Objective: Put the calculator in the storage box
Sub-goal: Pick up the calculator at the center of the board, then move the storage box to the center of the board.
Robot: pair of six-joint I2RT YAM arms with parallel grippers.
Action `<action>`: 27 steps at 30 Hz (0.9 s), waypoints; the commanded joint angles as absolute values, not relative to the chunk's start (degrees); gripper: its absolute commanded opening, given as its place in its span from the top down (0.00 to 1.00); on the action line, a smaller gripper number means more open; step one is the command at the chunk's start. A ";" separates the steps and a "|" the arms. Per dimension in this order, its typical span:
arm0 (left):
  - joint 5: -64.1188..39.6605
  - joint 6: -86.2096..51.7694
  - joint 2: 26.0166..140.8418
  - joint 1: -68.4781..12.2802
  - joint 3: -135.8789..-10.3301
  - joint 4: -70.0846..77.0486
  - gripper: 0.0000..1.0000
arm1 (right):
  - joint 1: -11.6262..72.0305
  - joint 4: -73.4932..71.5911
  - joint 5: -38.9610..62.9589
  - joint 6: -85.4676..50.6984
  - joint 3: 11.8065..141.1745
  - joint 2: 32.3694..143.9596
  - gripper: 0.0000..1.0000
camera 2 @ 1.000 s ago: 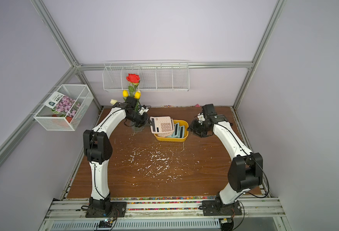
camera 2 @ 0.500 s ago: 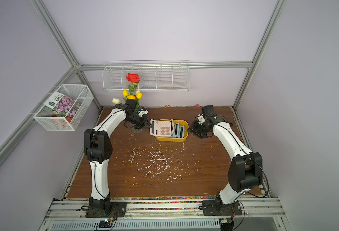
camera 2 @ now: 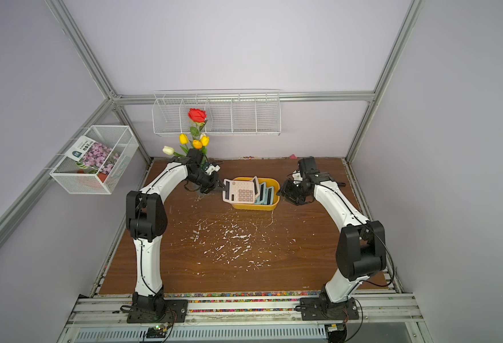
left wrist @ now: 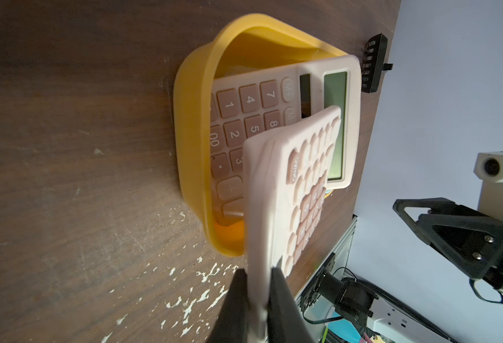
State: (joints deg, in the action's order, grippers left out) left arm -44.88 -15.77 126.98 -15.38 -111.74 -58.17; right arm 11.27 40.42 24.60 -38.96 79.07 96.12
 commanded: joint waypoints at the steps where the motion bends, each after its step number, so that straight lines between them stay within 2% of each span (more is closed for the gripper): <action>1: -44.37 -16.95 126.69 -14.52 -110.23 -58.05 0.85 | 11.07 38.56 23.32 -39.60 78.60 98.70 0.51; 12: -44.04 -17.84 124.34 -14.56 -107.39 -56.56 0.86 | 12.08 41.10 19.63 -36.50 87.25 109.10 0.55; 27: -44.13 -18.41 122.85 -14.51 -106.61 -56.27 0.86 | 13.69 42.97 15.03 -34.50 91.66 115.92 0.59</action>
State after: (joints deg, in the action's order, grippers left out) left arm -44.82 -17.15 124.62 -15.35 -107.68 -55.46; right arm 13.47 40.99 17.06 -35.97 90.43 114.32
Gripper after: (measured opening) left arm 0.147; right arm 0.410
